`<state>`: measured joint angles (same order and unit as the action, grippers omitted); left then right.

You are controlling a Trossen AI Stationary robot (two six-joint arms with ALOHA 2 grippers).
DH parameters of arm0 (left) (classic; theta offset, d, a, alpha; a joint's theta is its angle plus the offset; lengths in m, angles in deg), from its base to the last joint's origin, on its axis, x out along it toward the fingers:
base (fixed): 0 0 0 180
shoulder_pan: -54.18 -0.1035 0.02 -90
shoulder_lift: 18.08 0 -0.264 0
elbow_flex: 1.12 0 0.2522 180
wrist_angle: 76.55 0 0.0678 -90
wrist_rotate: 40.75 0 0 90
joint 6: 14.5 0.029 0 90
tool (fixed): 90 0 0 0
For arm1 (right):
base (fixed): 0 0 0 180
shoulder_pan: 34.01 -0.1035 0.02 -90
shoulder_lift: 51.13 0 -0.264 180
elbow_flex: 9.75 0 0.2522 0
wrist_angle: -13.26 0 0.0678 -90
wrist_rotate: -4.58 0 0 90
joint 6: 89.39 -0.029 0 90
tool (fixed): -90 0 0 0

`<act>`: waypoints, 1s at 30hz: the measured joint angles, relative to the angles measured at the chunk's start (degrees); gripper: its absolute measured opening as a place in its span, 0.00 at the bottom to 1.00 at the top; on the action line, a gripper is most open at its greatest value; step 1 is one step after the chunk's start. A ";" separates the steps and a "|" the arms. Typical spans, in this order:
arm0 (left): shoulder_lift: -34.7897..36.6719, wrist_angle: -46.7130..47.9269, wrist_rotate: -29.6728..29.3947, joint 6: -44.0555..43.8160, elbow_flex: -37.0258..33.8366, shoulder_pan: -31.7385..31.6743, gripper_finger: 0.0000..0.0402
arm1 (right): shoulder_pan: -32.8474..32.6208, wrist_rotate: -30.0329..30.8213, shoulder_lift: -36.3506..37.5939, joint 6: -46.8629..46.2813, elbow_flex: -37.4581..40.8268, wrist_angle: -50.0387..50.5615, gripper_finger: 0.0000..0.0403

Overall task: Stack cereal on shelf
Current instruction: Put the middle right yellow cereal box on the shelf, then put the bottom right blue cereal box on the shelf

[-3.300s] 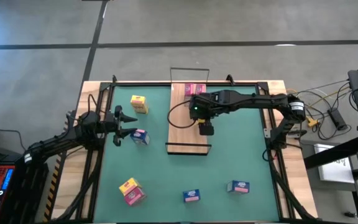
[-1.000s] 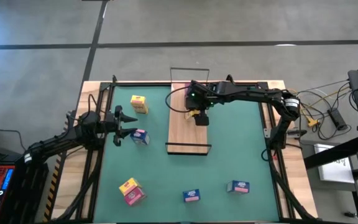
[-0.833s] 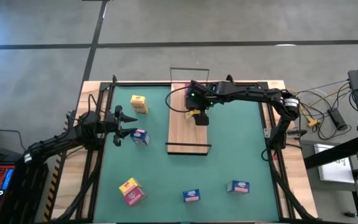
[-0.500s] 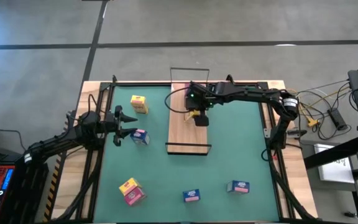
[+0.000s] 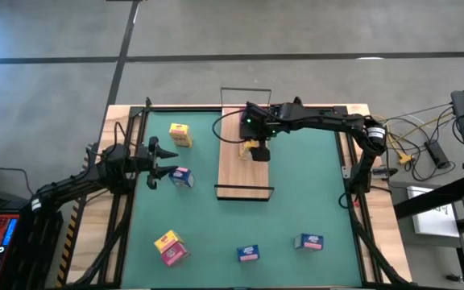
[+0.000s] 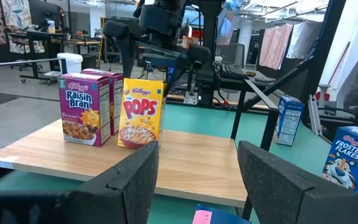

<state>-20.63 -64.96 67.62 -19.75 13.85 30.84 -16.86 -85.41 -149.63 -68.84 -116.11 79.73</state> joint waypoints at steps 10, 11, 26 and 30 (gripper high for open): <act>0.00 -0.02 0.02 -0.01 0.02 0.01 0.51 | 0.00 0.13 0.07 0.05 -1.18 0.07 0.87; 0.00 0.00 0.01 0.01 0.02 -0.01 0.51 | 0.00 0.13 0.07 0.01 -1.40 0.08 0.87; 0.00 0.00 -0.01 0.01 0.02 -0.02 0.51 | -0.12 3.12 0.13 -6.25 -6.12 8.23 0.87; 0.00 -0.01 0.01 0.00 0.01 -0.02 0.51 | -0.45 3.68 0.37 -8.22 -6.45 11.39 0.87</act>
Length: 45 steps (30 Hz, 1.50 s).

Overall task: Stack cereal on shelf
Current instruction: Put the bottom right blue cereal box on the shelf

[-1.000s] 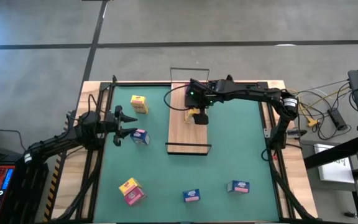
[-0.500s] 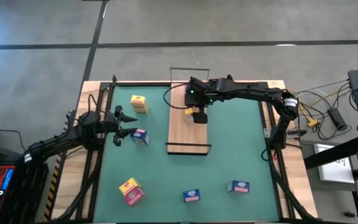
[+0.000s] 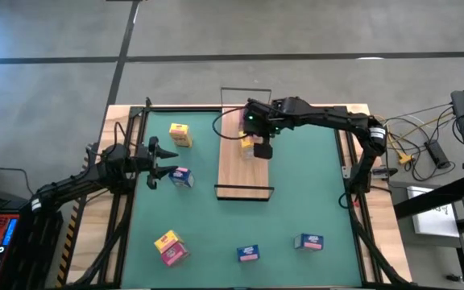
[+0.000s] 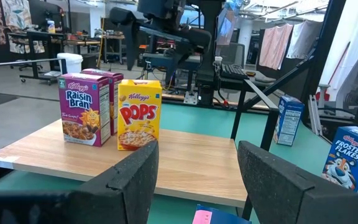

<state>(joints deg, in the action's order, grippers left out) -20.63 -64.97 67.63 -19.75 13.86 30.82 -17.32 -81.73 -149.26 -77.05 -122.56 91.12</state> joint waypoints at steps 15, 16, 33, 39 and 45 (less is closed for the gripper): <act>0.00 -0.01 0.01 -0.01 0.01 0.02 0.51 | -3.71 3.93 4.12 -18.23 2.33 14.45 0.87; 0.00 -0.01 0.01 -0.01 0.00 0.01 0.51 | -3.80 3.91 4.76 -19.47 3.29 14.63 0.87; 0.00 -0.01 0.01 -0.01 0.01 0.02 0.51 | -17.84 3.91 25.27 -66.91 31.74 8.47 0.87; 0.00 -0.01 0.01 0.01 -0.01 0.02 0.51 | -24.73 3.89 27.61 -78.32 37.16 3.75 0.87; 0.00 -0.01 0.00 0.00 0.00 0.01 0.51 | -29.97 3.84 26.74 -87.93 38.10 3.28 0.87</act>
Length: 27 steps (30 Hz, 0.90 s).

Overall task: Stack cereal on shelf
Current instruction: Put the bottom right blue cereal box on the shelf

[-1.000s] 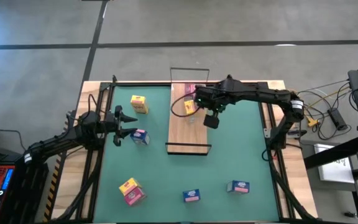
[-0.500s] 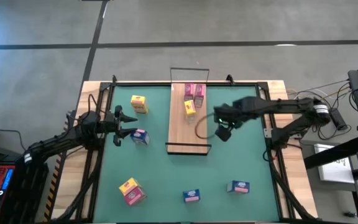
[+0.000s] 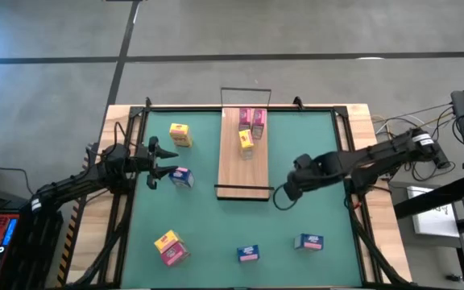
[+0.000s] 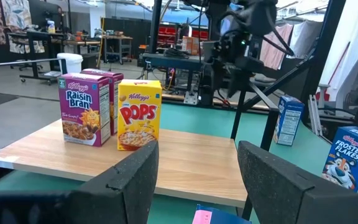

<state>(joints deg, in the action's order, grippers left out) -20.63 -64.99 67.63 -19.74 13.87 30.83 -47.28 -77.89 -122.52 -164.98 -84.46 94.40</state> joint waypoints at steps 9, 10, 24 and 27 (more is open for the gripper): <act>0.00 0.02 -0.01 0.00 -0.01 -0.01 0.51 | -6.45 0.09 -0.37 -5.64 -0.12 -3.38 0.87; 0.00 0.01 -0.01 -0.01 0.01 -0.01 0.51 | -7.07 0.13 -0.75 -5.31 -0.11 -4.15 0.87; 0.00 0.00 0.01 0.01 -0.01 -0.01 0.51 | -12.89 0.42 -12.12 -4.52 -7.03 -7.68 0.87; 0.00 0.01 -0.01 0.00 -0.02 0.02 0.51 | -13.76 0.67 -13.70 -4.42 -8.57 -7.81 0.87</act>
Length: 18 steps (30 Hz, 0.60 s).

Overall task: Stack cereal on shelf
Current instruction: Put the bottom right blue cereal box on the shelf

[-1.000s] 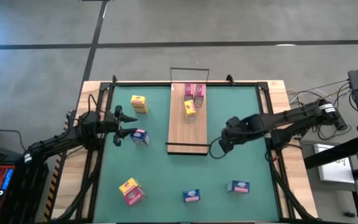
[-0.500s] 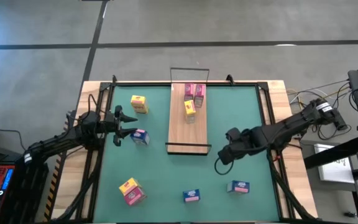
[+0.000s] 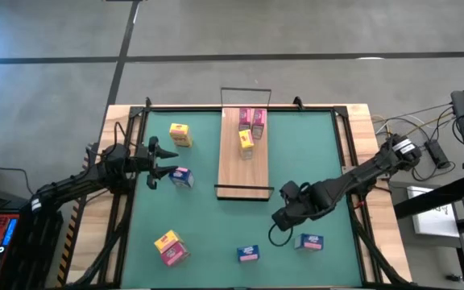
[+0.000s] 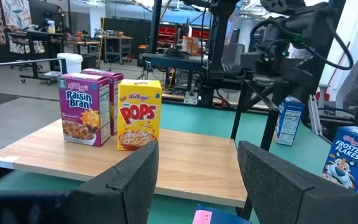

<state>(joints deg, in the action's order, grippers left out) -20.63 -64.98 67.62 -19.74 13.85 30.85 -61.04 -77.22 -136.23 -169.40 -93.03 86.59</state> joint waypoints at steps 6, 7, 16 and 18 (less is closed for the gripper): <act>0.00 0.00 -0.01 0.01 0.00 -0.02 0.51 | -3.91 2.43 -3.23 -0.09 -2.46 -0.49 0.87; 0.00 0.02 0.02 0.01 0.02 0.00 0.51 | -4.70 3.05 -3.72 -0.57 -2.91 -0.48 0.87; 0.00 0.01 0.01 0.01 0.00 -0.01 0.51 | -9.11 4.99 -5.93 -10.96 -5.07 1.53 0.87; 0.00 -0.01 -0.01 -0.02 0.02 0.00 0.51 | -9.79 4.97 -6.14 -11.81 -5.07 1.45 0.87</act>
<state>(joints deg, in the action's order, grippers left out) -20.63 -64.99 67.62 -19.76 13.87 30.84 -70.83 -72.25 -142.36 -181.21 -98.10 88.04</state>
